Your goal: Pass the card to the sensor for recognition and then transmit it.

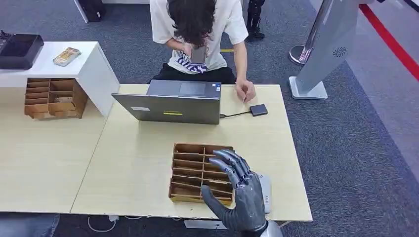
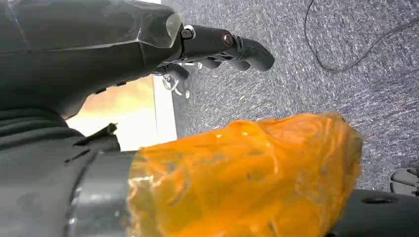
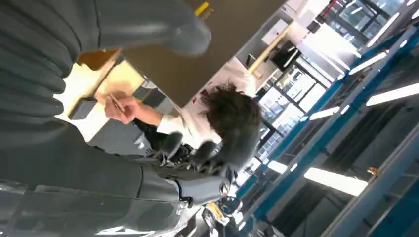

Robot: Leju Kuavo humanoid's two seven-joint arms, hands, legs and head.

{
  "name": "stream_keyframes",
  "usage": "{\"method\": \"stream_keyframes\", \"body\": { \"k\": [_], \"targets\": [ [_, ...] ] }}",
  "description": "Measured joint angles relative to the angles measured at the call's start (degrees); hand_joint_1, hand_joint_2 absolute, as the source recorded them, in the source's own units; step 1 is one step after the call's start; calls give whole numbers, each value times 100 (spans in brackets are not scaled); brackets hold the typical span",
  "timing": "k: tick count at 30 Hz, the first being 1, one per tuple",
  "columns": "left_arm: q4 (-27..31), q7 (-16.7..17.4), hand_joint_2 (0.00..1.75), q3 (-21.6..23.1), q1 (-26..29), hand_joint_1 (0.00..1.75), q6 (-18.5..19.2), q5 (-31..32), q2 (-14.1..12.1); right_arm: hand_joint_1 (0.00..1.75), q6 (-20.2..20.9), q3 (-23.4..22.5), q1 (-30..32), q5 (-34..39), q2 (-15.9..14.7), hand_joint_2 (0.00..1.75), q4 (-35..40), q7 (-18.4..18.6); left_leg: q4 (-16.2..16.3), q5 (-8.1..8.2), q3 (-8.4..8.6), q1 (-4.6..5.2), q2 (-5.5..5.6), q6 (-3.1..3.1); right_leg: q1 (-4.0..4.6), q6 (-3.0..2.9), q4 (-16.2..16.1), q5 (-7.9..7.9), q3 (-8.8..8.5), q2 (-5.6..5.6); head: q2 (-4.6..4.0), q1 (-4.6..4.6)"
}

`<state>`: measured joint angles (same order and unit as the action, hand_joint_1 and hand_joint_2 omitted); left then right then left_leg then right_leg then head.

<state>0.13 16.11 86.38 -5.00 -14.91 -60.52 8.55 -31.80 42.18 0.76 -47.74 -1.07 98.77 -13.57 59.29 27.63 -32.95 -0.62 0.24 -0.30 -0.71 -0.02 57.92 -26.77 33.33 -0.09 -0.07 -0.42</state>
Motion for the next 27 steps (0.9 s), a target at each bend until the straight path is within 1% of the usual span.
{"method": "stream_keyframes", "body": {
  "k": [1,3,4,7,8,9,10,11,12,15,16,19,21,22,27],
  "targets": [
    [0,0,0,-17,-1,0,0,-13,0,175,0,17,11,15,-33,175,-20,-4,0,0,0,0,0,0,0,0,0,0,0,0,0,0],
    [-2,0,0,-33,0,0,0,-15,0,155,9,31,29,35,-63,175,-52,-13,0,0,0,0,0,0,0,0,0,0,0,0,0,-2],
    [-2,0,0,-37,0,0,0,-19,0,143,22,33,33,33,-74,175,-68,-11,0,0,1,0,0,0,0,0,0,0,0,0,2,2],
    [-2,0,0,-68,0,0,0,-48,0,143,99,41,40,-156,-105,175,-114,107,0,0,0,0,0,0,0,0,0,0,1,0,0,0],
    [-2,2,0,-79,-1,0,0,-55,0,133,133,44,40,-259,-113,175,-135,168,0,0,0,0,0,0,0,0,0,0,1,0,0,0],
    [-2,2,0,-87,-1,0,0,-68,0,113,144,46,40,-315,-122,175,-157,206,0,0,0,0,0,0,0,0,0,0,1,0,0,0],
    [-2,2,0,-96,-1,0,0,-72,0,77,166,50,41,-356,-129,175,-175,225,0,0,0,0,0,0,0,0,0,0,1,-1,0,0],
    [-2,2,0,-105,-1,0,0,-76,0,47,173,50,41,-383,-135,175,-192,230,0,0,0,0,0,0,0,0,0,0,1,-1,0,0],
    [-2,2,0,-118,-1,0,0,-79,0,38,179,52,41,-405,-140,175,-208,258,0,0,0,0,0,0,0,0,0,0,1,0,0,0],
    [-2,17,0,-122,0,0,0,-87,2,42,216,61,35,-753,-157,175,-286,445,0,0,0,0,0,0,0,0,0,0,0,0,0,0],
    [-2,26,0,-122,0,0,0,-87,4,51,230,63,28,-910,-157,175,-328,523,0,0,0,0,0,0,0,0,0,0,0,0,0,0],
    [-2,61,0,-127,-1,0,0,-90,7,63,225,83,-8,-1312,-157,175,-534,754,0,0,0,0,0,0,0,0,0,0,0,0,0,0],
    [-2,70,0,-127,-1,0,0,-94,9,63,212,92,-28,-1471,-157,175,-693,879,0,0,0,0,0,0,0,0,0,0,0,0,2,0],
    [-2,72,0,-127,-1,0,0,-94,11,70,201,98,-37,-1545,-157,175,-775,940,0,0,0,0,0,0,0,0,0,0,0,0,0,0],
    [-2,70,0,-127,3,0,0,-105,26,77,184,129,-78,-1830,-153,175,-1067,1163,0,0,-1,0,0,0,0,0,0,0,0,0,2,0]
  ]
}}
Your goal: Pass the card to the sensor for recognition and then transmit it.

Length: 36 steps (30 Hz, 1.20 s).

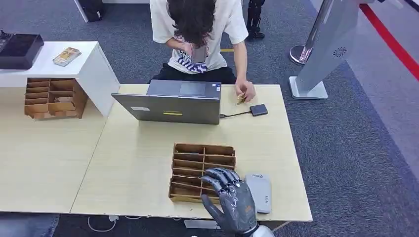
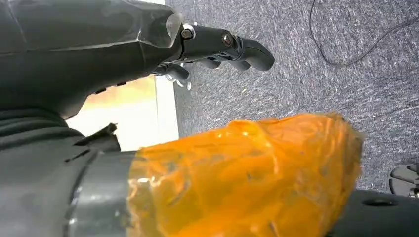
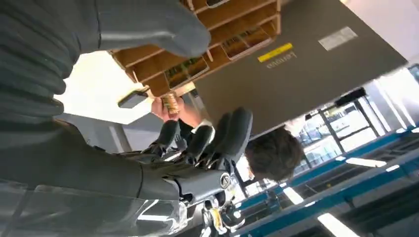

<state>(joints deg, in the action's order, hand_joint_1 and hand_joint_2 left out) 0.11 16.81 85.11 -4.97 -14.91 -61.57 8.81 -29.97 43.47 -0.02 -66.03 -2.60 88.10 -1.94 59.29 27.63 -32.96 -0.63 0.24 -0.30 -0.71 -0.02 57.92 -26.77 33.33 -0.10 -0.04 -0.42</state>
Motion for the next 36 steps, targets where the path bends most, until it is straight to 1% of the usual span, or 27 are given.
{"method": "stream_keyframes", "body": {
  "k": [2,5,6,8,10,13,18,20,23,24,27,28,31,32,34,36],
  "targets": [
    [0,0,0,0,0,0,0,-7,2,87,0,4,-15,-104,2,175,-96,74,0,0,0,0,0,0,0,0,0,0,0,0,0,0],
    [0,0,0,0,1,0,0,-7,4,89,0,22,-37,-218,7,175,-200,144,0,0,0,0,0,0,0,0,0,0,0,0,-2,0],
    [0,0,0,0,1,0,0,-7,7,84,2,28,-47,-247,7,175,-227,166,0,0,0,0,0,0,0,0,0,0,0,0,-2,0],
    [0,2,0,0,1,0,0,-7,7,82,2,37,-61,-306,11,175,-278,203,0,0,0,0,0,0,0,0,0,0,0,0,-2,0],
    [0,2,0,0,1,0,0,-7,7,75,4,39,-75,-367,26,175,-334,245,0,0,-1,0,0,0,0,0,0,0,0,0,-2,0],
    [0,2,0,0,2,0,0,-15,7,59,4,44,-95,-430,48,175,-420,306,0,0,-1,0,0,0,0,0,0,0,0,0,0,0],
    [0,11,0,0,4,0,0,-17,7,59,4,44,-126,-566,85,175,-527,413,0,0,-1,0,0,0,0,0,0,0,0,0,-2,0],
    [0,11,0,0,4,0,0,-22,7,49,4,44,-132,-583,96,175,-562,424,0,0,-1,0,0,0,0,0,0,0,0,0,0,0],
    [0,13,0,0,5,0,0,-26,7,52,2,44,-140,-603,105,175,-603,450,0,0,-1,0,0,0,0,0,0,0,0,0,0,0],
    [0,20,0,0,5,0,0,-33,7,51,2,44,-143,-623,111,175,-618,496,0,0,-1,0,0,0,0,0,0,0,0,0,-2,0],
    [0,50,0,0,6,0,0,-50,9,52,4,39,-147,-712,118,175,-667,590,0,0,-1,0,0,0,0,0,0,0,0,0,0,0],
    [0,55,0,0,7,0,0,-59,9,56,4,37,-148,-721,118,175,-682,623,0,0,-1,0,0,0,0,0,0,0,0,0,0,0],
    [0,72,0,0,9,0,0,-74,9,58,4,15,-151,-782,144,175,-752,697,0,0,-1,0,0,0,0,0,0,0,0,0,-2,0],
    [0,72,0,0,10,0,0,-77,9,63,4,9,-155,-789,155,175,-780,721,0,0,-1,0,0,0,0,0,0,0,0,0,-2,0],
    [0,85,0,0,13,0,0,-83,9,61,4,-15,-161,-813,184,175,-843,749,0,0,-1,0,0,0,0,0,0,0,0,0,-2,0],
    [0,105,0,0,12,0,0,-83,9,65,4,-35,-174,-846,212,175,-903,804,0,0,-1,0,0,0,0,0,0,0,0,0,0,0]
  ]
}}
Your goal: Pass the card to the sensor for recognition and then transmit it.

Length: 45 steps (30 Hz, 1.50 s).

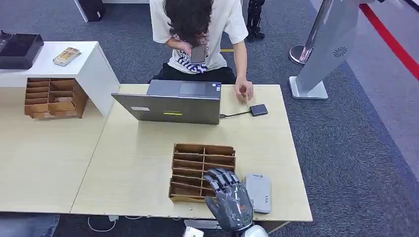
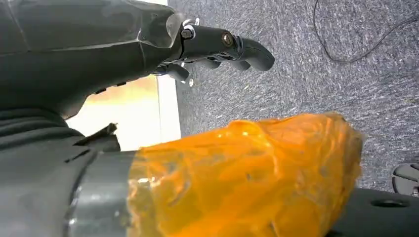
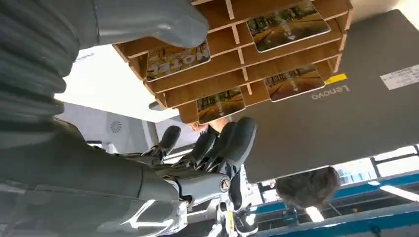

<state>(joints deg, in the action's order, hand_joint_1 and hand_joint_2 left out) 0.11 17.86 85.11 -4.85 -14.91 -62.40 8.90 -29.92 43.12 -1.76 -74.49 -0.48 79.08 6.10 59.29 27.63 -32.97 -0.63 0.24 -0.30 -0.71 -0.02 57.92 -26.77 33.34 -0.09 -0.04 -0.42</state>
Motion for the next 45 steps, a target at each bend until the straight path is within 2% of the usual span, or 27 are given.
{"method": "stream_keyframes", "body": {
  "k": [4,5,7,14,17,19,20,31,33,34,36,37,38,40,41,45],
  "targets": [
    [0,6,0,0,0,0,0,-7,0,73,2,-70,-14,-63,65,175,-116,61,0,0,0,0,0,0,0,0,0,0,0,0,-2,0],
    [0,9,0,0,0,0,0,-11,0,87,2,-81,-15,-74,79,175,-135,92,0,0,0,0,0,0,0,0,0,0,0,0,0,0],
    [0,17,0,2,0,0,0,-20,0,94,4,-116,-16,-112,98,175,-175,129,0,0,0,0,0,0,0,0,0,0,0,0,0,0],
    [0,87,0,15,0,0,0,2,-2,87,2,-319,-22,-216,242,175,-378,330,0,0,0,0,0,0,0,0,0,0,0,0,-2,0],
    [0,107,0,26,0,0,0,20,-4,68,2,-415,-42,-254,317,175,-490,350,0,0,-1,0,0,0,0,0,0,0,0,0,0,0],
    [0,107,0,35,0,0,0,28,-4,68,9,-481,-67,-260,352,175,-540,352,0,0,0,0,0,0,0,0,0,0,0,0,0,0],
    [0,107,0,41,0,0,0,35,-4,61,9,-505,-84,-260,358,175,-564,354,0,0,0,0,0,0,0,0,0,0,0,0,0,0],
    [0,120,0,66,0,0,0,52,-9,72,9,-667,-177,-275,431,175,-780,393,0,0,-1,0,0,0,0,0,0,0,1,0,0,0],
    [0,120,0,68,-1,0,0,52,-9,93,13,-693,-188,-275,439,175,-809,396,0,0,-1,0,0,0,0,0,0,0,1,0,-2,0],
    [0,120,0,68,0,0,0,52,-9,133,15,-706,-193,-275,441,175,-824,398,0,0,-1,0,0,0,0,0,0,0,1,0,-2,0],
    [0,120,0,70,-1,0,0,52,-9,147,17,-737,-199,-275,448,175,-852,398,0,0,-1,0,0,0,0,0,0,0,1,0,0,0],
    [0,120,0,72,0,0,0,52,-9,147,20,-747,-203,-275,455,175,-872,400,0,0,-1,0,0,0,0,0,0,0,1,0,-2,0],
    [0,120,0,72,0,0,0,52,-9,159,24,-754,-208,-275,461,175,-887,400,0,0,-1,0,0,0,0,0,0,0,1,0,-2,0],
    [0,120,0,72,0,0,0,50,-9,161,24,-761,-215,-275,463,175,-909,400,0,0,-2,0,0,0,0,0,0,0,1,0,-2,0],
    [0,120,0,74,0,0,0,50,-9,171,24,-765,-215,-275,465,175,-920,400,0,0,-2,0,0,0,0,0,0,0,1,0,0,0],
    [0,120,0,79,0,0,0,50,-11,171,26,-774,-222,-275,481,175,-940,398,0,0,-2,0,0,0,0,0,0,0,1,0,0,0]
  ]
}}
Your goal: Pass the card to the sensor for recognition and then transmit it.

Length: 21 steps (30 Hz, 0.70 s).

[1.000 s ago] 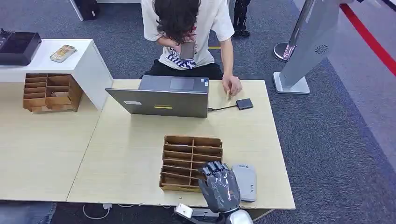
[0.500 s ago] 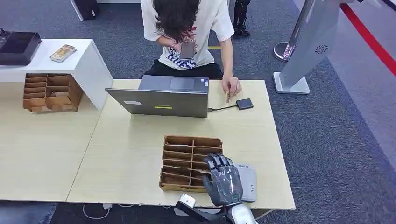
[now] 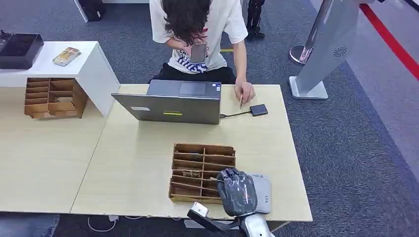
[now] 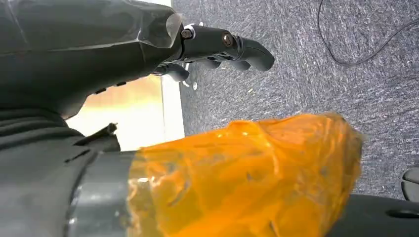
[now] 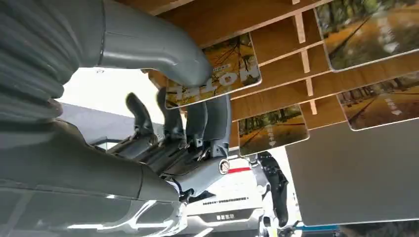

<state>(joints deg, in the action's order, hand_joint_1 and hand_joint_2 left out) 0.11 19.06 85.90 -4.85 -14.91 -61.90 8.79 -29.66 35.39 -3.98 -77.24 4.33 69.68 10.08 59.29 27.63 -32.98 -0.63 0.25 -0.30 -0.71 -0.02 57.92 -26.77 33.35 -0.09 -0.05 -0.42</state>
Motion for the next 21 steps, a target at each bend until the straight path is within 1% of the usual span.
{"method": "stream_keyframes", "body": {
  "k": [2,4,21],
  "targets": [
    [0,0,0,2,0,0,0,0,0,171,0,-4,-3,0,2,175,-4,0,0,0,0,0,0,0,0,0,0,0,0,0,0,0],
    [0,0,0,9,0,0,0,0,0,175,0,-9,-6,0,7,175,-11,0,0,0,1,0,0,0,0,0,0,0,0,0,-2,0],
    [0,0,0,61,0,0,0,-11,0,175,33,-17,-51,55,9,175,-28,-52,0,0,2,0,-1,0,0,0,0,0,0,0,-2,0]
  ]
}}
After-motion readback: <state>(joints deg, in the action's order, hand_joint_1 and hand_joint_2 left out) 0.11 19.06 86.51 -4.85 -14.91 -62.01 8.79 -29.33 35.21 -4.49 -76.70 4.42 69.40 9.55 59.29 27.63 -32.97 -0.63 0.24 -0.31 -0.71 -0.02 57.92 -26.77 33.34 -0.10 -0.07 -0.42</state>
